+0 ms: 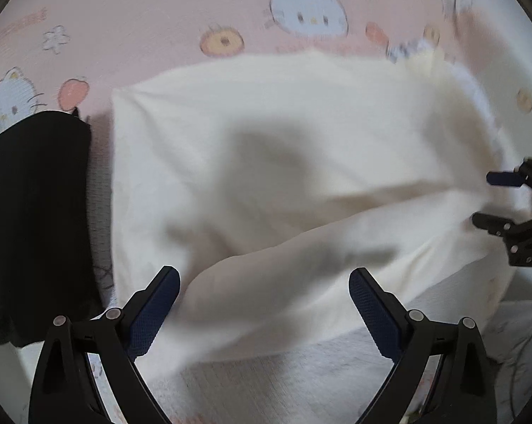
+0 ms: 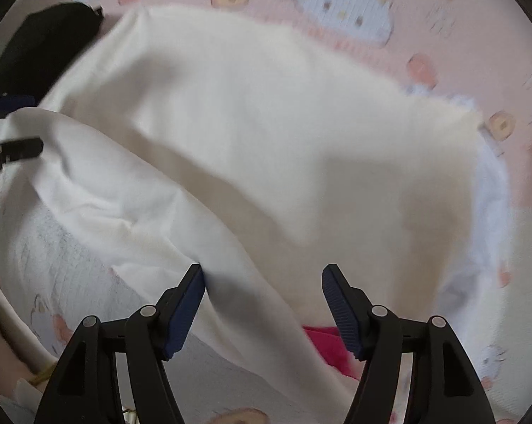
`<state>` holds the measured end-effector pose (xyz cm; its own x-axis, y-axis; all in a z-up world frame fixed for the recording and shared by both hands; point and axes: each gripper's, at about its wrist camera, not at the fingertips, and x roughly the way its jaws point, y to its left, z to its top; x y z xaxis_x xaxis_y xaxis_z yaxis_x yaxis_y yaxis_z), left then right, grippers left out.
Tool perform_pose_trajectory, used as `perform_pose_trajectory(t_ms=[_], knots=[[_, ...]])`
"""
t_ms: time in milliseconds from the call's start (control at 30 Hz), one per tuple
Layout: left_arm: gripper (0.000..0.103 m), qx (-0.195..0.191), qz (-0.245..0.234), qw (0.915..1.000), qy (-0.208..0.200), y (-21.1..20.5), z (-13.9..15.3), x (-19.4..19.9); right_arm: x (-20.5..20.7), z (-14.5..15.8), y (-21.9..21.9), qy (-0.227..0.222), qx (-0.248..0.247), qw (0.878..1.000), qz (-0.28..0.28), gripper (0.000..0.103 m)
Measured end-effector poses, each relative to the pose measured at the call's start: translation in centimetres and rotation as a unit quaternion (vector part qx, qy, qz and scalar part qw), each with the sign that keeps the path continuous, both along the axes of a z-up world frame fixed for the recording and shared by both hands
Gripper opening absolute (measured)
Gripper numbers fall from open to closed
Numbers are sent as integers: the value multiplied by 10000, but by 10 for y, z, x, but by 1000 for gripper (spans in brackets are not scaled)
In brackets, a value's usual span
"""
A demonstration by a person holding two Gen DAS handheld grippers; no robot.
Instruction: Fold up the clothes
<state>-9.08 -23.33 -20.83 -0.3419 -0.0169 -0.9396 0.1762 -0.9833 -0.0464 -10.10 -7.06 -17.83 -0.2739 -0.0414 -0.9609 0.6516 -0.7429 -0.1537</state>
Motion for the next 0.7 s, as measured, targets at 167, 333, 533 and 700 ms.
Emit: perform_pose_trajectory(t_ms=[167,333,533,700], knots=[[98,-11,245,9990,376,-18,28,11,6,33,25,507,-11,9987,101,68],[98,128,586,9966,556,-58,27,34,-3,52,54,688,-267,9965,-404,68],[98,427,1152,9914,457,-60,8,47,2,48,98,1007,-1333,9782,-1235,68],[98,846,1758,9792,563,-63,-4,62,21,30,125,1084,-1978,9643,-1390,68]])
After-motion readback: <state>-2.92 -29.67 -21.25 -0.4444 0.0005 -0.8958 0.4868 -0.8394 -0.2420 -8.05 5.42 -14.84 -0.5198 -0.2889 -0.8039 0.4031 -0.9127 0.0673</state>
